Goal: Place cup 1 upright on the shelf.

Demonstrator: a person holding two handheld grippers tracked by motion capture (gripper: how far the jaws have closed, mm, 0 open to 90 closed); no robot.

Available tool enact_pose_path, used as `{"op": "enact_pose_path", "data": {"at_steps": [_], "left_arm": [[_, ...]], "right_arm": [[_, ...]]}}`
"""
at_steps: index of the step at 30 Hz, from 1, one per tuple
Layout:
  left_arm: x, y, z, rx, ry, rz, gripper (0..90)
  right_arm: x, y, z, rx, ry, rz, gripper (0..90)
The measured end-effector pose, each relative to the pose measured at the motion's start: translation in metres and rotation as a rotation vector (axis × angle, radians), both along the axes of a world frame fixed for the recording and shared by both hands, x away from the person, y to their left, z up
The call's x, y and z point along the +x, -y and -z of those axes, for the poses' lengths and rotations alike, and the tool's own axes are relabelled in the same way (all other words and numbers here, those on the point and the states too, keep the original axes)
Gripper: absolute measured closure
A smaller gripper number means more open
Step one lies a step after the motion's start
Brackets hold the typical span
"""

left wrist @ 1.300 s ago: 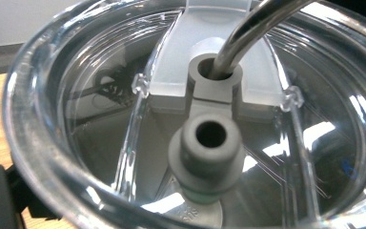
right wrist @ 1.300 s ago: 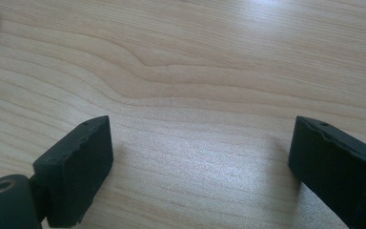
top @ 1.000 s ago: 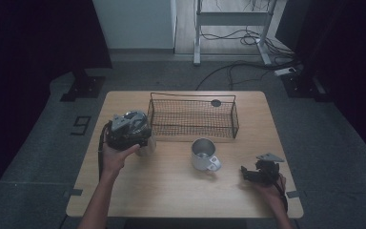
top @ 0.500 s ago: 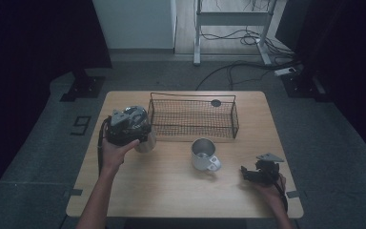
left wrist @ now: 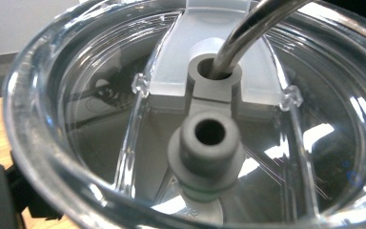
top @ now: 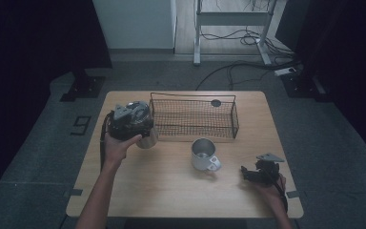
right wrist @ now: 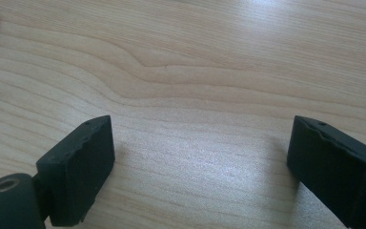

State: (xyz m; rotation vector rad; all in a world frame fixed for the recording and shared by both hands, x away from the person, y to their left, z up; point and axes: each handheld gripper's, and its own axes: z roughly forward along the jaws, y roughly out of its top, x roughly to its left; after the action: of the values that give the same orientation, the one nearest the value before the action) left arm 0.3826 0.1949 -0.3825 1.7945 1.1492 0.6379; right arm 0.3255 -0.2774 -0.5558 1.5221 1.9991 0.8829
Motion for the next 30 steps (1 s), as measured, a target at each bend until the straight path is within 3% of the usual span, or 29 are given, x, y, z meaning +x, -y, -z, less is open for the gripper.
{"op": "enact_pose_path", "data": {"at_steps": [18, 30], "left_arm": [[0.014, 0.016, -0.017, 0.021, 0.009, 0.018, 4.1], [0.022, 0.019, -0.024, 0.0, 0.011, 0.013, 4.1]], "right_arm": [[0.0, 0.0, 0.0, 0.001, 0.003, 0.004, 9.3], [0.0, 0.0, 0.0, 0.001, 0.004, 0.005, 9.5]]}}
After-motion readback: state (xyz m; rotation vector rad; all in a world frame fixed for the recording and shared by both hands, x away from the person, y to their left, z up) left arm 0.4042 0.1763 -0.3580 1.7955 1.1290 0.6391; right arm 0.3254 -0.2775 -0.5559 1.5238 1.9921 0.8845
